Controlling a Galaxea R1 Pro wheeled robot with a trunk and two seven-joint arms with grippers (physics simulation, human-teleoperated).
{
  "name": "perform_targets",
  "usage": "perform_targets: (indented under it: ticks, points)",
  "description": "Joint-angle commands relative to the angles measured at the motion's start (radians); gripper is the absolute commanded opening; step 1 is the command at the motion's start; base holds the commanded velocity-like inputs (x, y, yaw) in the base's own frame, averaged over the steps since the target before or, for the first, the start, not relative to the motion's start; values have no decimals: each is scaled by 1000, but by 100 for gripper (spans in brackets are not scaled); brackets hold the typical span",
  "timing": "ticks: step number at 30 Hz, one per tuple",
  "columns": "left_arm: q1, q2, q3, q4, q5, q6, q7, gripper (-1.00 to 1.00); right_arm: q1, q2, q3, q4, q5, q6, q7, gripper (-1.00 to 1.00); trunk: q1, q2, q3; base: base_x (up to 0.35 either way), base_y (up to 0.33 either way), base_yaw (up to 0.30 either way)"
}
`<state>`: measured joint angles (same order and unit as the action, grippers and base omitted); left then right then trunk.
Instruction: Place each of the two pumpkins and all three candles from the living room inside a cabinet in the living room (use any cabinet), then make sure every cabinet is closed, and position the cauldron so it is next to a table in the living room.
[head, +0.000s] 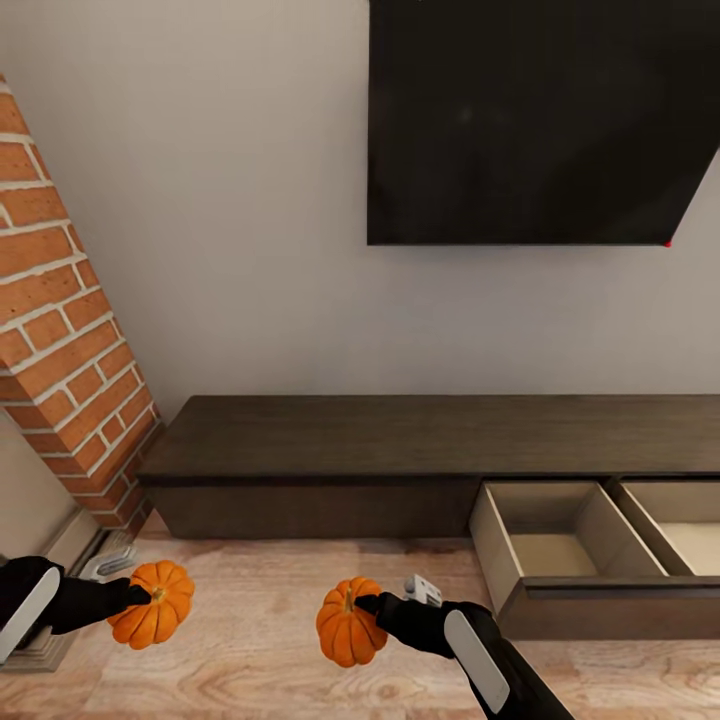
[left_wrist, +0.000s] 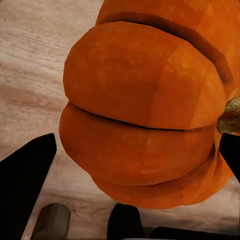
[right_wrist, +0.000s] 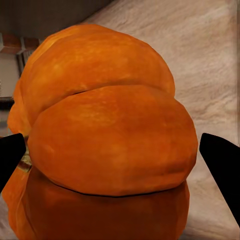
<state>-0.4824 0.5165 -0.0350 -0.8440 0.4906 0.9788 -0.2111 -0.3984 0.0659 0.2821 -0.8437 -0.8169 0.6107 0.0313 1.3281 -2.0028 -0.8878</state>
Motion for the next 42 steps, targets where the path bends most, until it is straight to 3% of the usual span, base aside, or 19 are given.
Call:
perform_targets:
  ticks: [1, 4, 8, 12, 14, 16, 19, 22, 26, 35, 42]
  points:
    - [-1, -8, -2, -2, -3, 2, 17, -100, 0, 0, 0, 2, 2, 0, 2, -100, -4, 7, 2, 0, 0, 0]
    - [-1, -24, 0, -43, 0, 4, 59, -100, 0, 0, 0, 5, 4, -6, 3, -100, -16, 28, 12, 0, 0, 0]
    - [-1, -23, 18, -76, 17, 11, 59, -100, 0, -1, -1, 4, 8, -8, 13, -100, -31, 56, 24, 0, 0, 0]
    - [4, -11, 55, -117, 95, 14, 58, -100, 18, -4, -1, -13, 9, -9, 34, -100, -46, 84, 37, 0, 0, 0]
    - [7, 2, 58, -135, 129, 15, 58, -100, 29, -18, -1, -32, 9, -9, 89, -100, -54, 98, 43, 0, 0, 0]
    - [9, 14, 58, -150, 149, 19, 58, -100, 56, -64, -1, -80, 8, -7, 186, -100, -62, 112, 49, 0, 0, 0]
    - [10, 18, 58, -156, 157, 21, 57, -100, 88, -107, -1, -148, 8, -5, 228, -100, -73, 133, 59, 0, 0, 0]
    - [10, 19, 57, -176, 174, 21, 57, -100, 99, -119, -1, -172, 8, -1, 234, -100, -85, 154, 68, 0, 0, 0]
    - [10, 17, 53, -225, 189, 21, 57, -100, 102, -122, -1, -177, 8, -4, 233, -100, -100, 182, 81, 0, 0, 0]
    - [10, 17, 52, -233, 191, 21, 56, -100, 102, -123, -1, -175, 8, -5, 233, -100, -104, 189, 84, 0, 0, 0]
    - [10, 16, 52, -233, 191, 21, 56, -100, 102, -121, -1, -166, 8, -6, 234, -100, -123, 224, 100, 0, 0, -4]
